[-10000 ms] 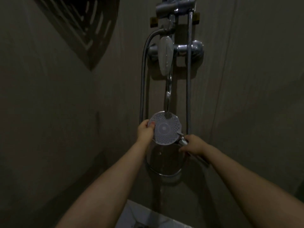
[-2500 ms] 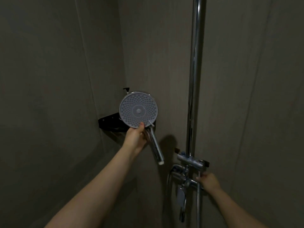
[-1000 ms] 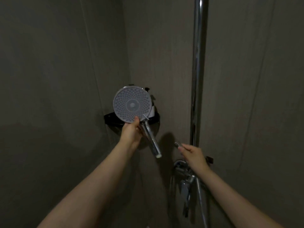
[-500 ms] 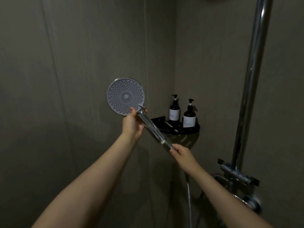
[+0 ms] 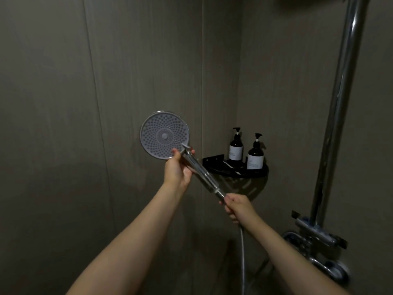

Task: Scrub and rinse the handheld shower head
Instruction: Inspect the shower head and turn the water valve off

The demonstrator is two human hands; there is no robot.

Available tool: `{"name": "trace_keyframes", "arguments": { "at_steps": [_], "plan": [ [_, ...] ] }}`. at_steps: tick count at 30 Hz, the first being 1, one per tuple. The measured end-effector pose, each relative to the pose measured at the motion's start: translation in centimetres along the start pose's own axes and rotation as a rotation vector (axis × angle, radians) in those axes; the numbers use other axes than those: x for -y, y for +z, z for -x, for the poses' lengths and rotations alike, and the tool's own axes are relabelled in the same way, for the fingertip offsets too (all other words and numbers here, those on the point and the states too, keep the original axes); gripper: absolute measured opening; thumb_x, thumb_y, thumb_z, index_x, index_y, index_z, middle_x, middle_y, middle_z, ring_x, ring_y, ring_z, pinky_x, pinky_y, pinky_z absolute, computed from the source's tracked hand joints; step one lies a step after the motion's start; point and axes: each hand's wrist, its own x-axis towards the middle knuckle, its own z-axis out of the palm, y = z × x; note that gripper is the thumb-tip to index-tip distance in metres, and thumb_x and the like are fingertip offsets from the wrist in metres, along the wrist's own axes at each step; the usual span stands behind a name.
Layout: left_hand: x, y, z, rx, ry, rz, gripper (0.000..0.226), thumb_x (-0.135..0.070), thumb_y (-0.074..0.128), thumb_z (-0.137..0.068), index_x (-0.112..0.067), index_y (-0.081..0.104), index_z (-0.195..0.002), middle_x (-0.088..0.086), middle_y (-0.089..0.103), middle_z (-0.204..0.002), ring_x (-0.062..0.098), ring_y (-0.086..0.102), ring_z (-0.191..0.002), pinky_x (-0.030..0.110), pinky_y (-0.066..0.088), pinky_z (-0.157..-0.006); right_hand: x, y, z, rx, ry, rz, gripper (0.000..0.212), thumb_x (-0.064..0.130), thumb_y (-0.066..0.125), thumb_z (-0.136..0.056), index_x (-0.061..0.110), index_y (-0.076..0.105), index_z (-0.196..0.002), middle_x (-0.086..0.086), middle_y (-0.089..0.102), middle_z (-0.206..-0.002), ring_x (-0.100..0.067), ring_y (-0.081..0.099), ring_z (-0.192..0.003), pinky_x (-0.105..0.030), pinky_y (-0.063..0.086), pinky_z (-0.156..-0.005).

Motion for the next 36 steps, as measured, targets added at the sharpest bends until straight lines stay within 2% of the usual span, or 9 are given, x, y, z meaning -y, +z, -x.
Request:
{"name": "trace_keyframes", "arguments": {
  "at_steps": [5, 9, 12, 17, 21, 26, 29, 33, 36],
  "plan": [
    [0.2, -0.8, 0.4, -0.02, -0.022, 0.062, 0.024, -0.02, 0.034, -0.099, -0.023, 0.046, -0.078, 0.006, 0.057, -0.085, 0.017, 0.055, -0.076, 0.043, 0.042, -0.091, -0.4, -0.3, 0.7, 0.117, 0.109, -0.392, 0.032, 0.022, 0.031, -0.101, 0.007, 0.049, -0.079, 0.006, 0.032, -0.042, -0.001, 0.021, -0.028, -0.008, 0.014, -0.03],
    [0.1, -0.8, 0.6, -0.057, -0.022, 0.086, 0.02, -0.019, 0.035, -0.099, -0.021, 0.048, -0.085, 0.009, 0.057, -0.09, 0.018, 0.056, -0.079, 0.044, 0.038, -0.101, -0.2, 0.3, 0.8, -0.007, -0.1, -0.035, 0.007, 0.014, 0.047, -0.095, 0.015, 0.049, -0.088, 0.002, 0.042, -0.057, -0.002, 0.034, -0.033, -0.014, 0.024, -0.032],
    [0.2, -0.9, 0.5, -0.071, -0.023, 0.125, 0.019, -0.019, 0.036, -0.099, -0.021, 0.048, -0.084, 0.01, 0.057, -0.091, 0.019, 0.057, -0.08, 0.045, 0.038, -0.103, -0.1, 0.6, 0.6, -0.147, -0.197, 0.181, 0.019, 0.013, 0.048, -0.095, 0.018, 0.052, -0.077, 0.002, 0.046, -0.06, -0.005, 0.043, -0.048, -0.014, 0.033, -0.043],
    [0.9, -0.6, 0.4, -0.079, -0.019, 0.079, 0.021, -0.018, 0.035, -0.099, -0.021, 0.048, -0.083, 0.01, 0.058, -0.087, 0.019, 0.056, -0.079, 0.044, 0.038, -0.102, -0.4, 0.8, 0.2, -0.202, -0.066, 0.121, 0.033, 0.023, 0.033, -0.1, 0.015, 0.051, -0.074, 0.0, 0.047, -0.063, -0.009, 0.044, -0.054, -0.017, 0.032, -0.048],
    [0.9, -0.4, -0.2, -0.079, -0.002, 0.064, 0.023, -0.019, 0.035, -0.099, -0.019, 0.048, -0.08, 0.007, 0.068, -0.06, 0.018, 0.056, -0.075, 0.042, 0.045, -0.087, -0.9, 0.6, 0.0, -0.173, -0.194, 0.206, 0.01, 0.016, 0.056, -0.09, 0.022, 0.048, -0.088, 0.001, 0.056, -0.075, -0.007, 0.052, -0.063, -0.014, 0.039, -0.054],
    [1.3, -0.4, -0.5, -0.094, -0.001, 0.062, 0.022, -0.018, 0.035, -0.099, -0.019, 0.048, -0.082, 0.01, 0.057, -0.086, 0.018, 0.056, -0.076, 0.042, 0.04, -0.097, -1.1, 0.5, -0.1, -0.232, -0.301, 0.353, 0.021, 0.01, 0.053, -0.092, 0.021, 0.053, -0.074, 0.005, 0.048, -0.062, -0.007, 0.044, -0.055, -0.012, 0.036, -0.049],
    [1.2, -0.7, -0.5, -0.075, -0.005, 0.049, 0.02, -0.019, 0.035, -0.099, -0.018, 0.049, -0.085, 0.009, 0.057, -0.085, 0.018, 0.056, -0.076, 0.042, 0.047, -0.084, -1.0, 0.4, -0.8, -0.205, -0.253, 0.462, 0.029, 0.013, 0.05, -0.094, 0.017, 0.049, -0.065, 0.003, 0.044, -0.057, -0.009, 0.04, -0.052, -0.017, 0.031, -0.049],
    [1.1, -0.8, -0.4, -0.073, -0.012, 0.047, 0.022, -0.017, 0.035, -0.099, -0.016, 0.05, -0.083, 0.01, 0.06, -0.081, 0.019, 0.056, -0.076, 0.041, 0.045, -0.085, -0.7, 0.5, -0.7, -0.06, -0.003, 0.127, 0.036, 0.025, 0.039, -0.099, 0.014, 0.047, -0.065, 0.004, 0.037, -0.046, -0.004, 0.031, -0.031, -0.014, 0.024, -0.034],
    [1.0, -0.6, -0.6, -0.097, -0.005, 0.04, 0.026, -0.017, 0.035, -0.099, -0.017, 0.049, -0.077, 0.008, 0.063, -0.07, 0.019, 0.055, -0.072, 0.037, 0.046, -0.076, -0.7, 1.0, -0.4, -0.015, 0.074, -0.043, 0.031, 0.028, 0.038, -0.099, 0.014, 0.05, -0.074, 0.007, 0.038, -0.047, -0.004, 0.031, -0.033, -0.015, 0.024, -0.034]
  ]
}}
